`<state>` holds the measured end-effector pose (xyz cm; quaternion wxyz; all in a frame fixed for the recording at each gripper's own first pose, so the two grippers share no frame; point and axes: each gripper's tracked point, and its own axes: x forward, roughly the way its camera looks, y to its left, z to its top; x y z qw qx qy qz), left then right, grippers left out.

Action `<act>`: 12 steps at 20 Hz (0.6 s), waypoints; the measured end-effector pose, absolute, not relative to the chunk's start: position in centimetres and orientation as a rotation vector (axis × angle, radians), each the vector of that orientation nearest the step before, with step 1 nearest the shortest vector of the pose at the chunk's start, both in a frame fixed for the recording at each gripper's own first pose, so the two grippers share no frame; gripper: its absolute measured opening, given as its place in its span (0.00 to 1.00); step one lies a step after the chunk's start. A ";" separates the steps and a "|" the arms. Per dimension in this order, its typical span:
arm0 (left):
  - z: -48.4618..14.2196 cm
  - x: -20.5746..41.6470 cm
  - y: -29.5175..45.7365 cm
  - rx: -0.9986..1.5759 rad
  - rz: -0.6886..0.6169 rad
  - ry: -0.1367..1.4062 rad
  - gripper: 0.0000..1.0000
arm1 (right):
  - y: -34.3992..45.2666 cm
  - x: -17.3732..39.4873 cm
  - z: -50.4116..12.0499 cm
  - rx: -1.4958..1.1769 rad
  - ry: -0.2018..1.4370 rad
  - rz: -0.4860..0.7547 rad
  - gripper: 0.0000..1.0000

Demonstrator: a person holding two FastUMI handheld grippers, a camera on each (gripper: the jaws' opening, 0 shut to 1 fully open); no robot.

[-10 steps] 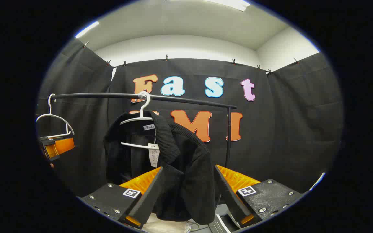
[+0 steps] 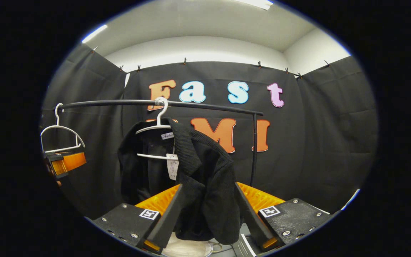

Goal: Grasp the clothes on the hanger with both hands and then place them into the laundry hamper below.

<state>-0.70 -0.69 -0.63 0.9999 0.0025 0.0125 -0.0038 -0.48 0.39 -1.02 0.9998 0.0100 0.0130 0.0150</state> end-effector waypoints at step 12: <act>-1.2 0.1 -1.5 0.027 -0.017 0.030 0.96 | 2.0 0.1 -2.4 0.035 0.062 0.055 0.85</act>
